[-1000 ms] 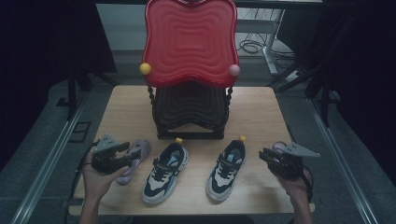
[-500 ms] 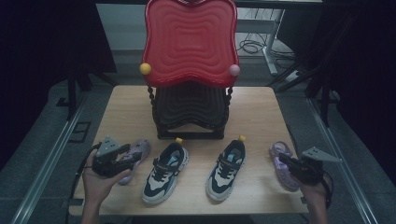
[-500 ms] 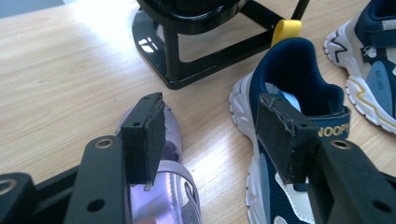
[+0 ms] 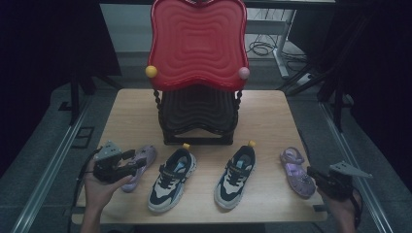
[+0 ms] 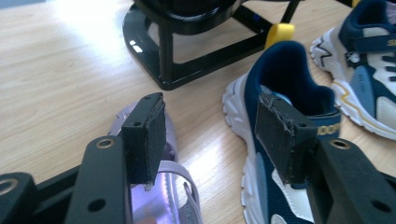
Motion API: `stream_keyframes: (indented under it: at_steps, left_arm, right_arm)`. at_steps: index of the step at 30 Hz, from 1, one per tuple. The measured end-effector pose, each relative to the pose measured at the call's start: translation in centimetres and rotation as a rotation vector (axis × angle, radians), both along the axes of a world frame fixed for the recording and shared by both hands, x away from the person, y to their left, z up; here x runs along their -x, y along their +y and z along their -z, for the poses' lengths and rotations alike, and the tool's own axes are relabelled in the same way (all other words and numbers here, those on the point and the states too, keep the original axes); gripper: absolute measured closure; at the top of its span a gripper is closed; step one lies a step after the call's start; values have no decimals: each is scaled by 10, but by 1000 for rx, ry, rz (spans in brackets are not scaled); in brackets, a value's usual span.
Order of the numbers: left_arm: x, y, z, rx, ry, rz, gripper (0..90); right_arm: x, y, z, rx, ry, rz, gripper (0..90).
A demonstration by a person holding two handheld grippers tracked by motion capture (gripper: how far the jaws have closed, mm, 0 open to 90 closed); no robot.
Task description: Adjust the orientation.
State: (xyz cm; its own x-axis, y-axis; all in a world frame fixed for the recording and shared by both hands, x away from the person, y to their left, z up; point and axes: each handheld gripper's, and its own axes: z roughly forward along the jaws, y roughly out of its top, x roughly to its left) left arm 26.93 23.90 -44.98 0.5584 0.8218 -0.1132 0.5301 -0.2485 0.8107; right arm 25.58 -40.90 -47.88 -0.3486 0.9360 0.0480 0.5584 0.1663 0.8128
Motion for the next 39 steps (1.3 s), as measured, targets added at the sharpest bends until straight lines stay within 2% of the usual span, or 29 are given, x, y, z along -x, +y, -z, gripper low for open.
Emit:
stream_keyframes:
  at_steps: [3, 5, 10, 14, 17, 24, 25, 27, 33, 39]
  left_arm:
    - [-1, -3, 2, -18, 9, 4, 429]
    - [-2, -6, 4, -24, 17, 10, 429]
    - [-2, -8, 6, -28, 20, 8, 428]
    - [-1, -8, 5, -46, 23, 4, 427]
    - [0, -6, 4, -43, 22, 1, 426]
    - [3, 2, -1, -33, 12, -13, 420]
    - [3, 4, -1, -21, 10, -16, 420]
    - [3, 6, 0, -9, 16, -16, 420]
    - [2, 5, 1, -9, 27, -14, 419]
    - [2, 7, 1, -7, 36, -20, 414]
  right_arm:
    - [-4, -2, 6, 18, 16, 6, 896]
    - [-6, -6, 10, 30, 33, 32, 896]
    - [-3, -20, 15, 27, 47, 68, 896]
    - [-1, -24, 21, 38, 72, 88, 897]
    - [0, -24, 23, 35, 84, 85, 897]
    - [5, -16, 26, 62, 74, 98, 897]
    - [6, -14, 26, 63, 75, 97, 897]
    - [9, -12, 26, 68, 79, 89, 897]
    - [17, -5, 27, 59, 90, 58, 897]
    - [21, 15, 24, 81, 83, 21, 897]
